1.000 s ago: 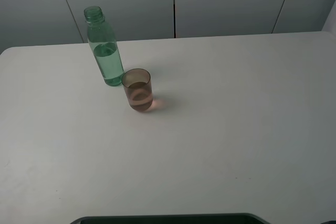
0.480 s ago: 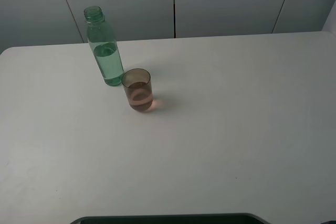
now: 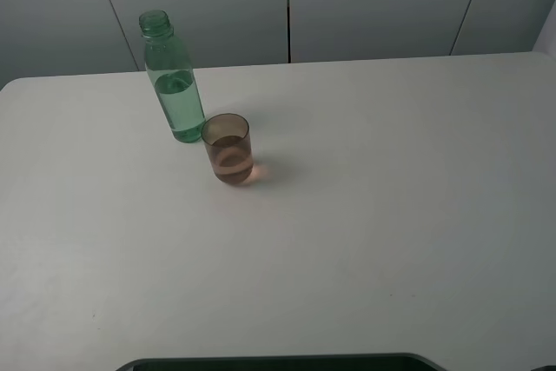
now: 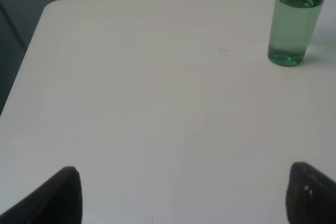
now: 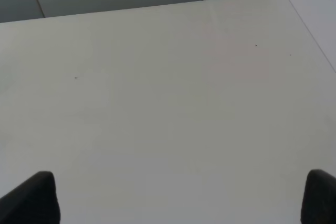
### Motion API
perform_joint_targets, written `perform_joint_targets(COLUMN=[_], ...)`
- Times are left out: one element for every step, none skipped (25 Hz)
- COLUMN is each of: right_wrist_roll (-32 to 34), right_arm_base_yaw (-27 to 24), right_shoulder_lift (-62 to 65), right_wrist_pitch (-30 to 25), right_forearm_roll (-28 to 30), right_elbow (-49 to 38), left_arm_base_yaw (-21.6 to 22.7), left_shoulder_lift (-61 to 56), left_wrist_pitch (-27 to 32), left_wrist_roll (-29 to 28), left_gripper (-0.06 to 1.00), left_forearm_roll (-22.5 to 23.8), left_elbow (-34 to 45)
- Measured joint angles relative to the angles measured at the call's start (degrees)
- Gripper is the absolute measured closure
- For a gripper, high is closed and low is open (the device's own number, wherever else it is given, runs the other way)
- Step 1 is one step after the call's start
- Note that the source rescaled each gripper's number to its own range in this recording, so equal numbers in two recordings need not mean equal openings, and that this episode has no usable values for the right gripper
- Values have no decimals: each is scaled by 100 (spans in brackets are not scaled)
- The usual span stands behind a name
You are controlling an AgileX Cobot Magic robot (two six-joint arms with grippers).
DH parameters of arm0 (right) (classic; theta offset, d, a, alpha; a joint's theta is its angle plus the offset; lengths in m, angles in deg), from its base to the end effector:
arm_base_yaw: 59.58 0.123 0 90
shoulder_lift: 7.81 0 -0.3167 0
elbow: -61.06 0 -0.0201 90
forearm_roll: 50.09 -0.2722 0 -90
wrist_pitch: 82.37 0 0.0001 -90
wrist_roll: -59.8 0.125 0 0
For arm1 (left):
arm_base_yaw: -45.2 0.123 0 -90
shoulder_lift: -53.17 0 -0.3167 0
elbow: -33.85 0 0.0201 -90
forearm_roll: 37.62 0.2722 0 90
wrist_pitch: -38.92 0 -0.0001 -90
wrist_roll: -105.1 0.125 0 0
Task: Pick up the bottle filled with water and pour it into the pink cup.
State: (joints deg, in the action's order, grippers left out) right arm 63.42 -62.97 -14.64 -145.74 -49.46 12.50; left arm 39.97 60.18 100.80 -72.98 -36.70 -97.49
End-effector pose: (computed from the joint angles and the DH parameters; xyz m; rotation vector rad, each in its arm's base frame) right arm 0.0076 -0.0017 0.2716 0.1276 2.0688 -0.0107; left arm 0.0100 0.0009 0.2739 0.1269 2.0476 -0.0167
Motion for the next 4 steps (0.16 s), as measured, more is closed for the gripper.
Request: perform_joint_targets(right_wrist_roll=[0, 0, 0, 0], right_arm_base_yaw=[0, 0, 0, 0], right_shoulder_lift=[0, 0, 0, 0], right_wrist_pitch=[0, 0, 0, 0], right_forearm_roll=[0, 0, 0, 0], right_elbow=[0, 0, 0, 0], left_arm_base_yaw=[0, 0, 0, 0], left_shoulder_lift=[0, 0, 0, 0], left_wrist_pitch=[0, 0, 0, 0], left_wrist_roll=[0, 0, 0, 0], left_gripper=[-6, -6, -6, -6], left_forearm_roll=[0, 0, 0, 0], left_elbow=[0, 0, 0, 0])
